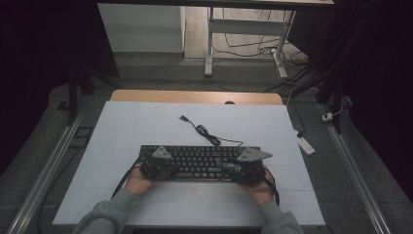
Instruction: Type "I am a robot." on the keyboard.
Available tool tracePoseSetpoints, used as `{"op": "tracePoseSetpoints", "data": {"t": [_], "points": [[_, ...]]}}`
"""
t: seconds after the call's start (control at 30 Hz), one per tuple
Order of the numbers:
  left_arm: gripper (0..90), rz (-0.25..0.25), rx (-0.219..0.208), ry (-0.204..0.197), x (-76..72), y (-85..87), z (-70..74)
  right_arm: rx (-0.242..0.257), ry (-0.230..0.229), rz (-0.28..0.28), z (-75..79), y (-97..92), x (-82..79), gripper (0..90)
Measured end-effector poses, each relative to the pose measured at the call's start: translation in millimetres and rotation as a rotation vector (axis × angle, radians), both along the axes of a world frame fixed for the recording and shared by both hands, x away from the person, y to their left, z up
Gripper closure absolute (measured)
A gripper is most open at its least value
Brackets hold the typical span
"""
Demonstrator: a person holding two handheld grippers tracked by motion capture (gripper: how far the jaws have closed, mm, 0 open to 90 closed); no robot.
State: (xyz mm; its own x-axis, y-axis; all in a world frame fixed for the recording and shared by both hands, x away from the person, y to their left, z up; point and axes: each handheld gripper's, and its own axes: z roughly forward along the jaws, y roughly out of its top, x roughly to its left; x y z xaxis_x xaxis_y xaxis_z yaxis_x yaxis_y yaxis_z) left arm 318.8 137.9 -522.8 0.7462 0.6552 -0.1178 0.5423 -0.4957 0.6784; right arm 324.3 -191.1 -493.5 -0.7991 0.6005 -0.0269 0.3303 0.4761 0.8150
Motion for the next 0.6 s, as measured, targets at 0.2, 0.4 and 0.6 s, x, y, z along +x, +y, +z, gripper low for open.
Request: {"op": "tracePoseSetpoints", "data": {"t": [0.2, 0.4, 0.6], "points": [[86.5, 0.019, -0.04, -0.043, -2.9, 6.3, 9.3, 0.003, 0.0, 0.001, 0.1, -0.4, 0.1, 51.4], [66.1, 0.053, -0.106, -0.078, -6.0, 17.4, 22.1, 0.008, 0.0, 0.0, -0.1, -0.7, 0.2, 51.4], [47.5, 0.093, -0.123, -0.09, -8.9, 30.0, 29.2, 0.013, -0.002, -0.004, 0.2, -1.8, 0.3, 51.4]]}}
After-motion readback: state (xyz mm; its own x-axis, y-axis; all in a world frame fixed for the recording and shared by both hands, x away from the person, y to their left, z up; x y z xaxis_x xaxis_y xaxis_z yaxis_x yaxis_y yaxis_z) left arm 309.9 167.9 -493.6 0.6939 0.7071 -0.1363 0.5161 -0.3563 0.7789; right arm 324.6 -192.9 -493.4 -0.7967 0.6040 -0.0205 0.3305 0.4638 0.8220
